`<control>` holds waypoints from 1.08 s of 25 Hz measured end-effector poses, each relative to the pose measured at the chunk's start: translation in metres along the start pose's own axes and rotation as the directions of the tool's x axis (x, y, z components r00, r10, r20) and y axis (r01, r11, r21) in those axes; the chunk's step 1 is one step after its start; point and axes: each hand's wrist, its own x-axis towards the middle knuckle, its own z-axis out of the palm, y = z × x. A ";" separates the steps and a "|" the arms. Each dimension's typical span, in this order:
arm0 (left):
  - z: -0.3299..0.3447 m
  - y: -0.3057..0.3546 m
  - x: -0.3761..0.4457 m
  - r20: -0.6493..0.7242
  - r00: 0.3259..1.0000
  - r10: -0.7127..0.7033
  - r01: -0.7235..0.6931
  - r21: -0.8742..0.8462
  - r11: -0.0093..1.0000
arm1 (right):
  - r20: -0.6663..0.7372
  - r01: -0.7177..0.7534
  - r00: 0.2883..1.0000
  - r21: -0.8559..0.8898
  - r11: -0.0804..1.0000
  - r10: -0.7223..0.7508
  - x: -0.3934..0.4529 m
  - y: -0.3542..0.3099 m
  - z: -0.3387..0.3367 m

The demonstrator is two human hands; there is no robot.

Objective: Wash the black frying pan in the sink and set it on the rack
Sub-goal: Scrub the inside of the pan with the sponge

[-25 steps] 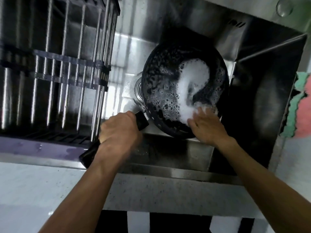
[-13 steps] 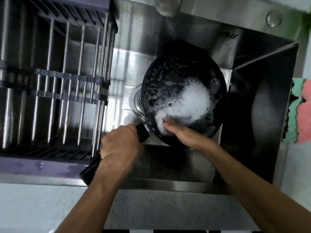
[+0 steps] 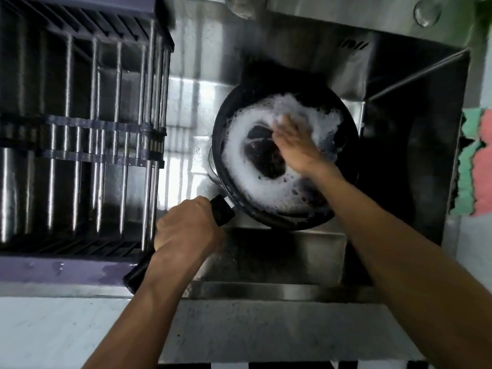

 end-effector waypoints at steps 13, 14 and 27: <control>-0.003 0.000 -0.001 0.009 1.000 0.021 -0.021 0.000 1.000 | -0.103 0.139 0.990 0.852 0.505 -0.098 0.004 -0.091 0.035; -0.004 -0.001 -0.001 0.013 1.000 0.018 -0.018 -0.001 1.000 | -0.036 0.120 0.979 0.895 0.429 -0.199 -0.013 -0.098 0.047; 0.000 -0.002 0.002 0.033 0.999 0.020 -0.020 -0.019 1.000 | -0.130 0.043 0.985 -0.447 0.893 -0.113 0.003 0.039 -0.025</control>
